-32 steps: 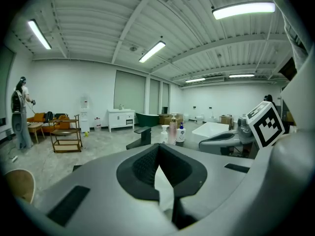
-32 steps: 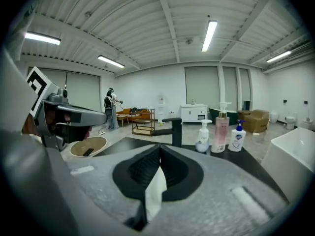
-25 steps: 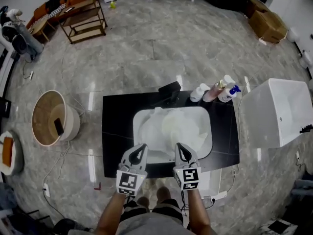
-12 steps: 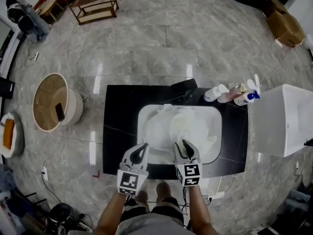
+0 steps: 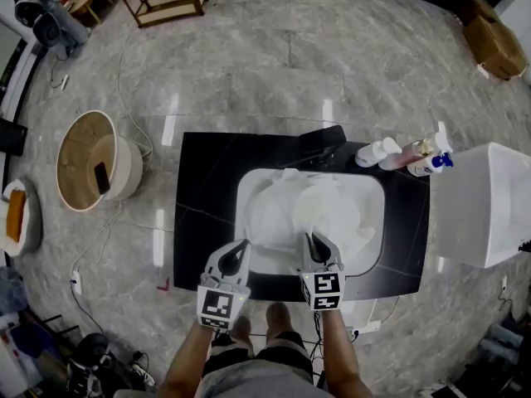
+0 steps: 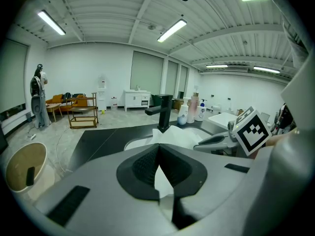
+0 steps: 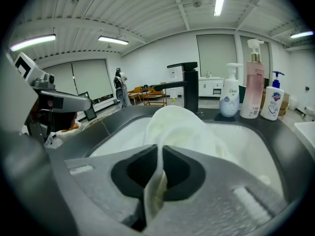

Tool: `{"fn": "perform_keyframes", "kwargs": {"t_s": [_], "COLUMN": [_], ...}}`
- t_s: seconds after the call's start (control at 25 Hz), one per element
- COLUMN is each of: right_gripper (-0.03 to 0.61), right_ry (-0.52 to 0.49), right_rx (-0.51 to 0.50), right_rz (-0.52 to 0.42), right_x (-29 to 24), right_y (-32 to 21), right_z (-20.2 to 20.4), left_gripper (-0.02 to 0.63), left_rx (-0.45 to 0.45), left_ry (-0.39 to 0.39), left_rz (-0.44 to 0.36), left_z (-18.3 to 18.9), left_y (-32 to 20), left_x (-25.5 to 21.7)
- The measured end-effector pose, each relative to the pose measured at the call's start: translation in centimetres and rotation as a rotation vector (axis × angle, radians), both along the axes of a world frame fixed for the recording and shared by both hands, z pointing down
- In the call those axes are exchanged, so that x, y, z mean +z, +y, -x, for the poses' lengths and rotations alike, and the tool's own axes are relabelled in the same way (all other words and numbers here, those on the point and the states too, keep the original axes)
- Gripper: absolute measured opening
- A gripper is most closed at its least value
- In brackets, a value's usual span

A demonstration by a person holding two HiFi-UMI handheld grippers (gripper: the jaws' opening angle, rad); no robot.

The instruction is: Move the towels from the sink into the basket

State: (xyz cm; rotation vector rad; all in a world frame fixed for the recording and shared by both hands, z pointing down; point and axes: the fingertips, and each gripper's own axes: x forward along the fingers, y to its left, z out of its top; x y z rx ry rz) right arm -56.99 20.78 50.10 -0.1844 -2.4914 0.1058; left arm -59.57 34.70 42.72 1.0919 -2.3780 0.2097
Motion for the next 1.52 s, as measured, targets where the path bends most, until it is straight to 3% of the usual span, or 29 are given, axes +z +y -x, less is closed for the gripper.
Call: {"fn": "perform_keyframes", "kwargs": {"t_s": [0.56, 1.12, 1.52], "right_gripper": [0.023, 0.023, 0.023], "right_ry": [-0.092, -0.295, -0.462], "right_rx": [0.041, 0.143, 0.272], "right_rz": [-0.039, -0.133, -0.225], "right_x": [-5.3, -19.0, -30.2], "right_y": [-1.0, -1.6, -1.9], "right_z": [-0.4, -3.2, -9.2], "left_gripper": [0.009, 0.009, 0.009], "left_rx": [0.036, 0.115, 0.201], "left_ry": [-0.080, -0.207, -0.286], "left_rz": [-0.027, -0.121, -0.187], "left_z": [-0.3, -2.6, -6.8], "left_y": [0.1, 0.9, 2.4], "left_x": [-4.2, -13.2, -18.8]}}
